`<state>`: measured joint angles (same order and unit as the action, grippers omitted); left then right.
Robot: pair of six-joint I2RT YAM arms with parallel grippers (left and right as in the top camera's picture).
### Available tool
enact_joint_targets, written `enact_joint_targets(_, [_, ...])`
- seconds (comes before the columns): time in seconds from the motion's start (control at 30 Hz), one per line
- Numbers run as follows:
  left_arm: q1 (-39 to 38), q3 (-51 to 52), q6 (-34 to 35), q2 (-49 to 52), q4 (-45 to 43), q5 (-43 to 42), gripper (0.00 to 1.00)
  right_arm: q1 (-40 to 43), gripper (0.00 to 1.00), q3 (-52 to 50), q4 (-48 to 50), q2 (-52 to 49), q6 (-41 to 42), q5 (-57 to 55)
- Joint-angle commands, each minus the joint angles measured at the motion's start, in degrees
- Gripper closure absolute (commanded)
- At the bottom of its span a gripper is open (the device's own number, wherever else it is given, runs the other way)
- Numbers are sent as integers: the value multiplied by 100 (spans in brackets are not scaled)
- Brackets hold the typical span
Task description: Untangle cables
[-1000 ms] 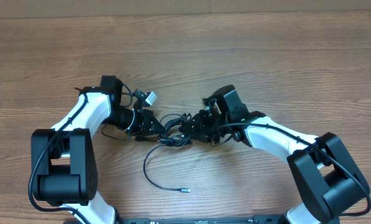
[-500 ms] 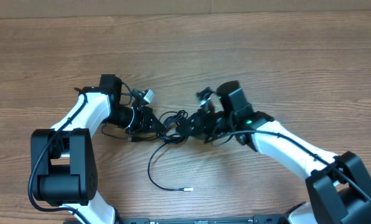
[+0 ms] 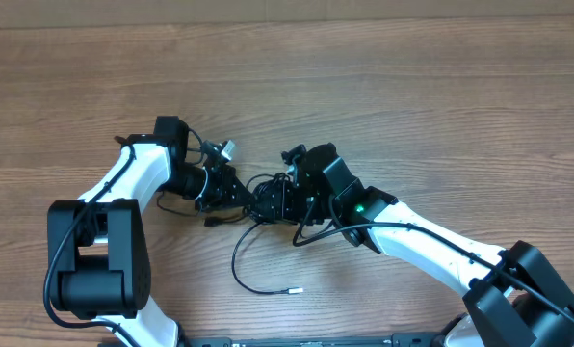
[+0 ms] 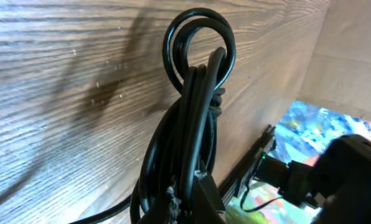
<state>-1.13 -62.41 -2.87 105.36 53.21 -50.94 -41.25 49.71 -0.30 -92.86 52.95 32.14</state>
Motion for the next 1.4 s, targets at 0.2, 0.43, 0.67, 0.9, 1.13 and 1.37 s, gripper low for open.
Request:
enact_joint_targets(0.2, [-42, -33, 76, 70, 197, -726, 96, -33, 96, 55, -417, 37, 330, -369])
enact_joint_targets(0.43, [-42, -33, 76, 70, 219, -756, 96, -37, 96, 55, -1401, 37, 323, -1606])
enact_joint_targets(0.67, [-42, -33, 74, 70, 208, -743, 96, -37, 96, 55, -1394, 37, 321, -1950])
enact_joint_targets(0.9, [-42, -31, 251, 70, -291, 1294, 91, -37, 96, 55, -1071, 37, -70, -1556])
enact_joint_targets(1.13, [-260, -31, 1130, 70, -542, 2387, 38, -37, 96, 55, -1075, 37, -68, -1554])
enact_joint_targets(1.37, [-914, -31, 1464, 72, -1228, 2817, 34, -37, 96, 55, -1099, 37, -68, -1532])
